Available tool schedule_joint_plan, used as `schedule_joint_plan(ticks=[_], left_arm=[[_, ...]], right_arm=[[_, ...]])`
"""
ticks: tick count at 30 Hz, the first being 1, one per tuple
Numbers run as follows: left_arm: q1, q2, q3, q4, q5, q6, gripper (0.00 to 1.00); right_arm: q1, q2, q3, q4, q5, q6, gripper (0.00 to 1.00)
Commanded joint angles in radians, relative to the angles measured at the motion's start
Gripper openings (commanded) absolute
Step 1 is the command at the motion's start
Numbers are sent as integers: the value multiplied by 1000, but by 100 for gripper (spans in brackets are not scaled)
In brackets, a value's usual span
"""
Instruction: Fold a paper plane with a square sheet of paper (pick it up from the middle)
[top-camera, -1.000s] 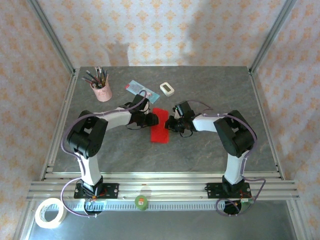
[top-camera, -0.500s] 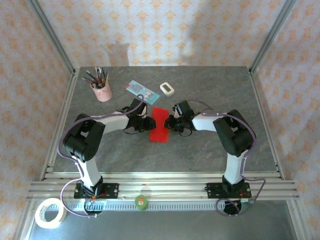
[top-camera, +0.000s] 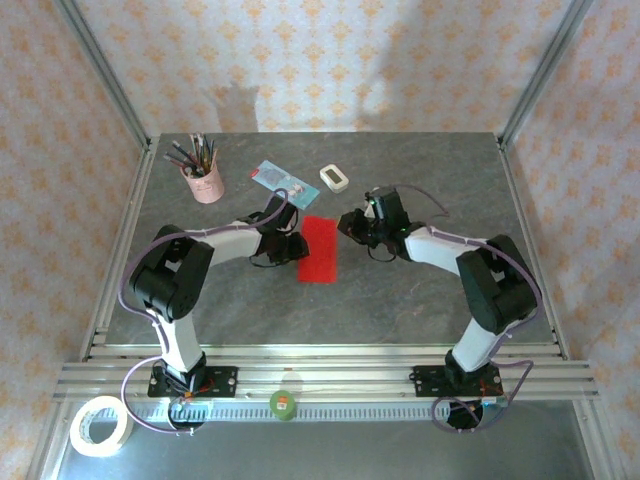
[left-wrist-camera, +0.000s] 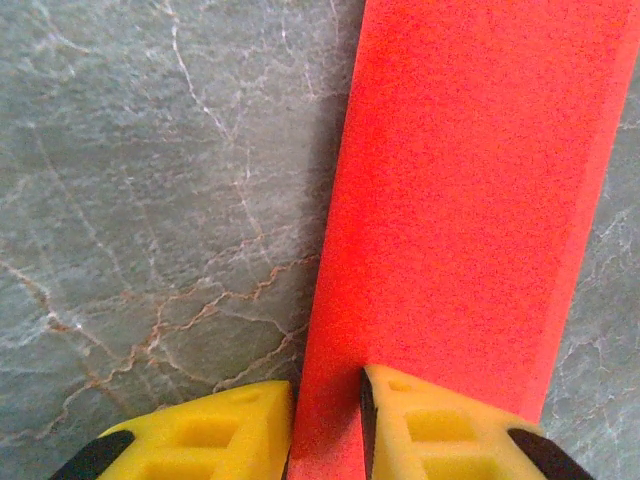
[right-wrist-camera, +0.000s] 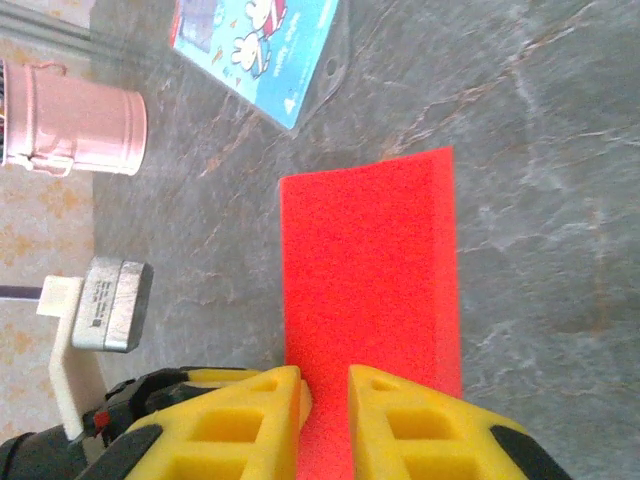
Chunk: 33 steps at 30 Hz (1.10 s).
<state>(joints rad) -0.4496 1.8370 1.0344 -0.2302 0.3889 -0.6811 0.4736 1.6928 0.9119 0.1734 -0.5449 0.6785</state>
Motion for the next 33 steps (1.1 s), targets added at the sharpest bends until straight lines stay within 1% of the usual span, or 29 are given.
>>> schedule_joint_plan(ticks=[1, 10, 23, 33], left_arm=[[-12, 111, 8, -58, -122, -17, 30], [-37, 184, 35, -107, -152, -11, 34], [-38, 229, 44, -126, -165, -45, 40], [-40, 242, 38, -115, -172, -83, 40]], right_arm=[[-7, -14, -34, 30, 33, 32, 21], [-14, -3, -45, 41, 22, 41, 21], [-20, -1, -61, 53, 17, 47, 21], [-24, -2, -69, 64, 10, 51, 22]])
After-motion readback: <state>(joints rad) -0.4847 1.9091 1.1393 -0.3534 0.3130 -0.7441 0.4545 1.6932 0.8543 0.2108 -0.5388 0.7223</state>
